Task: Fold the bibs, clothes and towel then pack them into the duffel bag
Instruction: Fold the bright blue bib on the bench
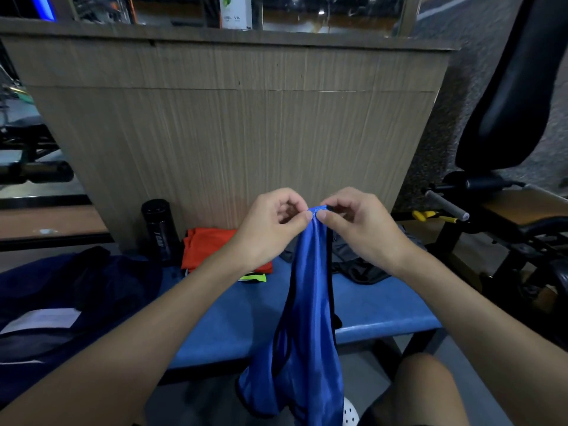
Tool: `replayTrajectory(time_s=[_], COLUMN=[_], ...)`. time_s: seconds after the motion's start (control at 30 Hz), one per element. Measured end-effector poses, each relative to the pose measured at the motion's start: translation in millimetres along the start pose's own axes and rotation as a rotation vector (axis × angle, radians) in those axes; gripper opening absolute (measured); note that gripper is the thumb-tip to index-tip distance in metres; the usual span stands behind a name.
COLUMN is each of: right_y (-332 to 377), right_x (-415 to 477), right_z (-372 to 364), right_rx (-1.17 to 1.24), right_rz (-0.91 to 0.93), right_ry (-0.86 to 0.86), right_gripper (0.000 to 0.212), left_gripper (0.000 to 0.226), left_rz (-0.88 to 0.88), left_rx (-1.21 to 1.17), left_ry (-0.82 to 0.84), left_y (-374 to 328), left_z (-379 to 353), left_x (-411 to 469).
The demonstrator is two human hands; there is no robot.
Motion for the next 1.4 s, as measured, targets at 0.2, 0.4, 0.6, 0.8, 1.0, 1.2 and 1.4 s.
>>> replayTrajectory(time_s=[0.2,0.4,0.6,0.8,1.0,1.2,1.4], right_y=[3,0,-7,5,-6,-7,-6], right_x=[1,3,4,1,0,0,1], right_z=[5,17,22,14,24,25,23], right_rx=[0.007,-0.113,-0.153,0.028,-0.165,-0.186,-0.072], right_rz=[0.009,0.029,0.013,0.026,0.02,0.025,0.032], right_ry=[-0.009,-0.05,-0.015,0.033,-0.005,-0.037,-0.003], right_gripper=[0.016,0.02,0.029,0.029,0.023,0.025,0.032], left_gripper=[0.017,0.011,0.014,0.017,0.023,0.02,0.01], left_rz=[0.104,0.104,0.104,0.138,0.041,0.087,0.112], left_rx=[-0.062,-0.058,-0.096,-0.123,-0.09,-0.067,-0.031], left_ry=[0.136,0.041,0.032,0.073,-0.052,-0.013,0.121], left_y=[10,18,20,18,12,7,4], left_z=[-10,-6,-5,-21,-18,-24,-21], left_x=[-10,-14,-9,-10,-13,-14,-16])
Point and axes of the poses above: each hand's wrist, its own x-axis towards the middle knuckle, its own z-axis out of the back of the hand, y = z × x, the point moved 4 cm from there along x, towards the middle knuckle, and after that the axes turned 7 degrees about z, right-handed, at the moved point
